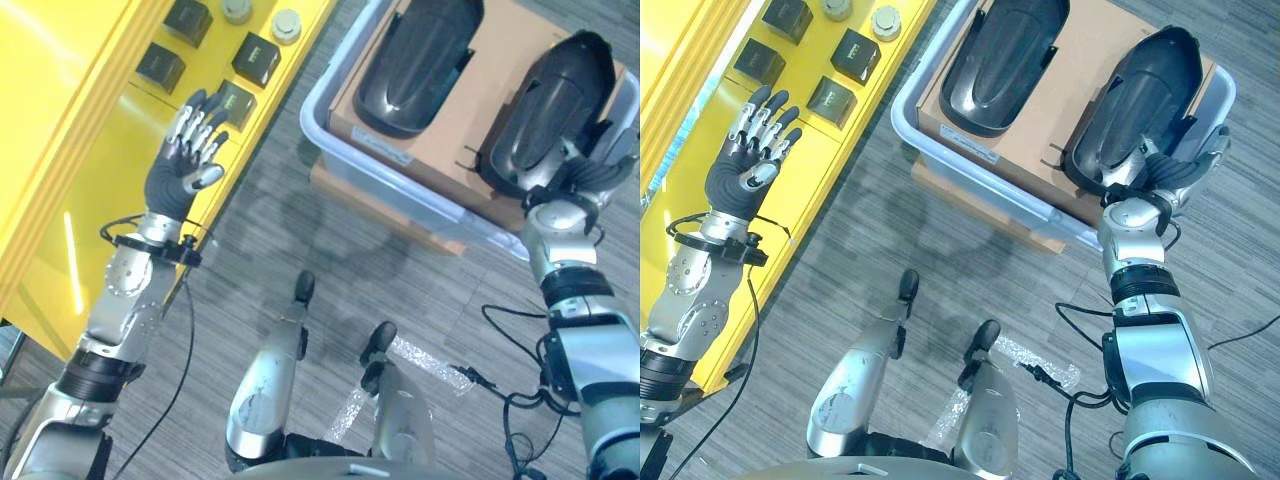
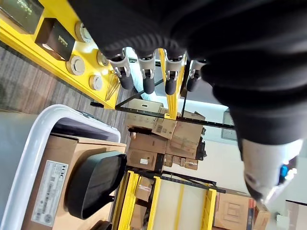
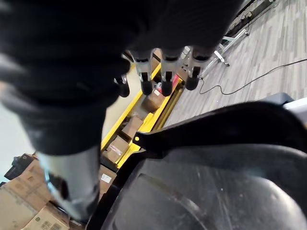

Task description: Move parts from the plastic box to the shelf.

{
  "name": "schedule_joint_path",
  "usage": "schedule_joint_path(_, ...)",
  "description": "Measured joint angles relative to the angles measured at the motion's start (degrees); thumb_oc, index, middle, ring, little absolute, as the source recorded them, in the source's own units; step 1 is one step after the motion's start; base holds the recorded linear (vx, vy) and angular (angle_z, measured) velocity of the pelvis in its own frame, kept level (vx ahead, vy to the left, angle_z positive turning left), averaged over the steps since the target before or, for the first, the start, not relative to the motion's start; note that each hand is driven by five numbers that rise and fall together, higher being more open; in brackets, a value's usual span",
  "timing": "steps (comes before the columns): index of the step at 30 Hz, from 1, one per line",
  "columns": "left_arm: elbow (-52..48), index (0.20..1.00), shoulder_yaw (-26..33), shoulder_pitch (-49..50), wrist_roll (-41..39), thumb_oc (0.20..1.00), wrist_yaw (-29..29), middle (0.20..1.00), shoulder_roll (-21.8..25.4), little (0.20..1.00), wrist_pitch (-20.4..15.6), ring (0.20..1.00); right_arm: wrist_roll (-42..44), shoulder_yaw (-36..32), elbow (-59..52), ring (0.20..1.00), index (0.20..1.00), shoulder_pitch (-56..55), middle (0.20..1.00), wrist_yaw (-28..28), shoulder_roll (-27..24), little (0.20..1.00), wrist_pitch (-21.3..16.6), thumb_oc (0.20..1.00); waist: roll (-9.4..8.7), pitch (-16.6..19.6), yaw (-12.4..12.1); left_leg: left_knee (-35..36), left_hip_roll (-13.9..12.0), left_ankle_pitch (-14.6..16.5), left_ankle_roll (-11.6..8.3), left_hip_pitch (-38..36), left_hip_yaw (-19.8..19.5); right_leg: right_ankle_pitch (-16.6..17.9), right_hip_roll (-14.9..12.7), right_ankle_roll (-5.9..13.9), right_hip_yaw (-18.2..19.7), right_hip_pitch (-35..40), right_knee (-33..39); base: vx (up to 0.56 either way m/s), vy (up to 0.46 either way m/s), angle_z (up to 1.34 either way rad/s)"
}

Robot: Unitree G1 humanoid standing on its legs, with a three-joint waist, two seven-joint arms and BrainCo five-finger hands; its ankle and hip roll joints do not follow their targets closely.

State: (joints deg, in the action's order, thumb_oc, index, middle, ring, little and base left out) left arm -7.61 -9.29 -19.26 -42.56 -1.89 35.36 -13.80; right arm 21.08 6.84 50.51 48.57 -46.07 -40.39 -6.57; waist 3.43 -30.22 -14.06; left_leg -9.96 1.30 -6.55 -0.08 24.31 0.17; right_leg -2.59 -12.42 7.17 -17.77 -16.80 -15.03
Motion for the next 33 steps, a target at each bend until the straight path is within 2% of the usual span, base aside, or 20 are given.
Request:
schedule_joint_path(3,0.9,1.000,0.0,0.1,0.0,1.000,0.3,1.000,0.0,1.000,0.0,1.000,1.3,0.0,0.0,1.000,1.000,0.0,1.000,1.8,1.1,1.000,0.0,1.000,0.04,0.0,-0.2,-1.1,0.2,0.2,-0.07,1.1,0.0,-1.2,-0.6,-0.23,0.3,-1.9,-2.9,0.00,0.024,0.03)
schedule_joint_path(9,1.5,1.000,-0.4,0.0,0.0,1.000,0.3,1.000,-0.5,1.000,0.0,1.000,3.9,-0.2,1.2,1.000,1.000,0.0,1.000,1.8,2.0,1.000,0.0,1.000,0.07,0.0,-0.1,-2.9,0.1,0.2,-0.03,3.8,0.1,-2.2,-1.0,-0.50,1.2,-5.6,-6.5,0.00,0.015,-0.01)
schedule_joint_path(13,1.6,1.000,-2.1,-0.1,-0.1,1.000,0.3,1.000,-0.9,1.000,0.0,1.000,4.0,-0.3,4.0,1.000,1.000,-0.1,1.000,1.7,3.0,1.000,-0.6,1.000,0.23,-0.1,0.4,-2.9,0.1,0.1,0.00,3.9,0.1,-2.3,-1.1,-0.54,1.4,-5.9,-7.0,0.00,0.000,0.00)
schedule_joint_path(24,1.7,1.000,-2.1,0.3,-0.1,1.000,0.4,1.000,-0.9,1.000,-1.0,1.000,7.1,-0.4,4.4,1.000,1.000,0.1,1.000,1.9,2.6,1.000,-3.3,1.000,0.28,-0.1,1.1,-2.9,0.1,0.2,-0.19,5.1,0.3,-2.6,-1.3,-0.75,1.8,-7.9,-8.3,0.00,0.000,0.00)
schedule_joint_path(25,1.7,1.000,-2.1,0.3,-0.1,1.000,0.4,1.000,-0.9,1.000,-1.0,1.000,8.1,-0.4,4.4,0.533,0.533,0.1,0.533,2.1,2.6,0.533,-3.5,0.533,0.28,-0.1,1.1,-2.9,0.1,0.0,0.03,5.1,0.3,-2.7,-1.3,-0.79,1.9,-8.0,-8.5,0.00,0.000,0.00)
schedule_joint_path(26,1.7,1.000,-2.1,0.3,-0.1,1.000,0.4,1.000,-0.9,1.000,-1.0,1.000,8.8,-0.6,4.4,0.294,0.294,0.1,0.294,2.5,2.6,0.294,-3.6,0.294,0.28,-0.1,1.1,-2.9,0.1,0.0,0.10,5.1,0.3,-2.8,-1.3,-0.85,2.0,-8.1,-8.5,0.00,0.000,0.00)
schedule_joint_path(27,1.7,1.000,-2.1,0.3,-0.1,1.000,0.4,1.000,-0.9,1.000,-1.0,1.000,9.6,-1.1,4.4,0.200,0.200,0.1,0.200,3.2,2.6,0.200,-3.9,0.200,0.28,-0.1,1.0,-2.9,0.0,0.0,0.10,5.1,0.4,-2.8,-1.3,-0.85,2.0,-8.2,-8.6,0.00,0.000,0.00)
schedule_joint_path(33,1.7,1.000,-2.1,0.3,-0.1,1.000,0.4,1.000,-1.0,1.000,-1.0,1.000,18.2,-4.0,4.5,0.200,0.200,0.0,0.200,7.0,2.8,0.200,-6.1,0.200,0.31,-0.1,1.1,-2.9,-0.1,-0.1,0.11,5.1,0.5,-2.8,-1.2,-0.87,2.1,-8.2,-8.6,0.00,0.000,-0.01)
